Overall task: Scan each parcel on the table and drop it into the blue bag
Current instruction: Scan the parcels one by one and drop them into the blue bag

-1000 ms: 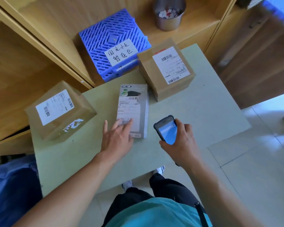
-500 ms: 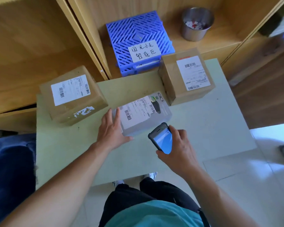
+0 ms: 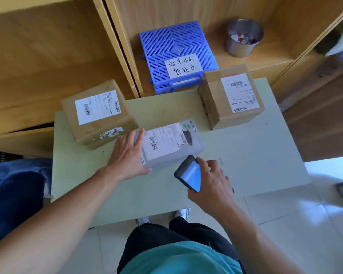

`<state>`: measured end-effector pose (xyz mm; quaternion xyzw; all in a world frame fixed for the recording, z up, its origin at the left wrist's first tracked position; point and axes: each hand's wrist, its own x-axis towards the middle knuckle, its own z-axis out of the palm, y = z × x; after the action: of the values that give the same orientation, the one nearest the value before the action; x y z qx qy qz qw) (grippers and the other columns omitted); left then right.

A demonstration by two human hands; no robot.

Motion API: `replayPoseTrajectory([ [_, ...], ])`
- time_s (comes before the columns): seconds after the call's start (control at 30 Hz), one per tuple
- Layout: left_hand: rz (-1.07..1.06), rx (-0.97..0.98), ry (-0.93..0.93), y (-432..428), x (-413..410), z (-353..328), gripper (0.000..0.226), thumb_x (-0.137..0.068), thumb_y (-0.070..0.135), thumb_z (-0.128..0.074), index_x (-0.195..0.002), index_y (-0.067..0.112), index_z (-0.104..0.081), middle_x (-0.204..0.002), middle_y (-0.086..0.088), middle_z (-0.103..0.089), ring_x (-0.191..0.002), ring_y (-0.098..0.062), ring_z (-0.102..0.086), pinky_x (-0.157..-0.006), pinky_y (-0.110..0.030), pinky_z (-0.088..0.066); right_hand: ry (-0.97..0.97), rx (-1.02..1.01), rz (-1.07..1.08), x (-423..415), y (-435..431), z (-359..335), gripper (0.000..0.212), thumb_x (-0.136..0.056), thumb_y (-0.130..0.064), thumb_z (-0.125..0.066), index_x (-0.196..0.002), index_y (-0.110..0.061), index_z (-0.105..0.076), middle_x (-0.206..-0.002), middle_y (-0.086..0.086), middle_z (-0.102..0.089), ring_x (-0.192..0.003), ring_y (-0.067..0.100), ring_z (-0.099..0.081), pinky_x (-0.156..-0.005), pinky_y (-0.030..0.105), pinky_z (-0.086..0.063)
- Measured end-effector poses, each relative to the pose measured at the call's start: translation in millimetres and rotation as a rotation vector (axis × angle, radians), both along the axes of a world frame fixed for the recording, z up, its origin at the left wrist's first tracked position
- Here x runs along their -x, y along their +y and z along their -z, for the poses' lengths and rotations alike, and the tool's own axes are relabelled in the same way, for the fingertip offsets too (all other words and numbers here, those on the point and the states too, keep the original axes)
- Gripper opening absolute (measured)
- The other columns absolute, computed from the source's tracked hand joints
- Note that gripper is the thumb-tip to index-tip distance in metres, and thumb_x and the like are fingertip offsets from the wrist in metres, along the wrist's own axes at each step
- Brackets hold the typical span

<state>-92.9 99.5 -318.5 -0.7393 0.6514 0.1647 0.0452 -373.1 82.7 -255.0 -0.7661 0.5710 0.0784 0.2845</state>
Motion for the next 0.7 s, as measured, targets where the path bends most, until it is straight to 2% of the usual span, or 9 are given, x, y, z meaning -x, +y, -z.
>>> replayPoseTrajectory([
  [0.13,0.03,0.035,-0.031,32.3,-26.6,-21.3,0.147,-0.05,0.071,-0.079,-0.162,0.008,-0.009,-0.151,-0.008,-0.025,-0.14,-0.032,-0.028,-0.12,-0.044,-0.025,0.032,0.027,-0.156,-27.8,5.4,-9.8,0.09,-0.069,-0.038,-0.068,-0.145,-0.031,-0.022,-0.125,0.0,-0.039,-0.104,0.026,-0.049,-0.088,0.038,-0.039],
  [0.23,0.047,0.057,-0.07,58.3,-49.5,-39.9,0.145,-0.049,0.071,-0.076,-0.162,0.006,-0.014,-0.151,-0.007,-0.027,-0.141,-0.032,-0.027,-0.125,-0.049,-0.019,0.039,0.083,-0.251,-48.4,6.4,-19.9,0.089,-0.069,-0.039,-0.069,-0.144,-0.03,-0.022,-0.124,0.001,-0.04,-0.104,0.026,-0.05,-0.09,0.038,-0.041],
  [0.37,0.095,0.089,-0.119,100.5,-83.3,-59.8,0.142,-0.047,0.07,-0.078,-0.159,0.006,-0.02,-0.146,-0.009,-0.034,-0.136,-0.03,-0.03,-0.123,-0.05,-0.022,0.071,0.14,-0.349,-81.9,14.9,-33.6,0.088,-0.065,-0.039,-0.07,-0.142,-0.03,-0.028,-0.122,-0.001,-0.042,-0.103,0.026,-0.051,-0.088,0.038,-0.041],
  [0.5,0.054,0.124,-0.105,144.5,-119.9,-70.2,0.138,-0.049,0.064,-0.08,-0.16,0.007,-0.02,-0.148,-0.006,-0.031,-0.137,-0.026,-0.025,-0.123,-0.051,-0.026,0.081,0.138,-0.415,-124.9,42.8,-40.8,0.088,-0.063,-0.038,-0.069,-0.142,-0.031,-0.03,-0.123,-0.002,-0.041,-0.104,0.025,-0.05,-0.089,0.037,-0.04],
  [0.63,-0.014,0.121,-0.103,196.4,-161.4,-72.8,0.135,-0.055,0.063,-0.078,-0.161,0.01,-0.013,-0.151,-0.004,-0.028,-0.145,-0.026,-0.025,-0.127,-0.049,-0.009,0.082,0.128,-0.474,-176.1,80.0,-43.3,0.088,-0.065,-0.039,-0.069,-0.143,-0.032,-0.029,-0.124,-0.003,-0.041,-0.106,0.024,-0.05,-0.09,0.036,-0.039],
  [0.7,-0.037,0.117,-0.114,228.0,-184.2,-72.9,0.135,-0.056,0.063,-0.078,-0.161,0.009,-0.013,-0.151,-0.005,-0.027,-0.145,-0.027,-0.025,-0.127,-0.051,-0.009,0.071,0.131,-0.514,-206.9,103.9,-45.0,0.09,-0.065,-0.04,-0.069,-0.144,-0.034,-0.027,-0.125,-0.003,-0.04,-0.107,0.023,-0.05,-0.092,0.036,-0.039],
])
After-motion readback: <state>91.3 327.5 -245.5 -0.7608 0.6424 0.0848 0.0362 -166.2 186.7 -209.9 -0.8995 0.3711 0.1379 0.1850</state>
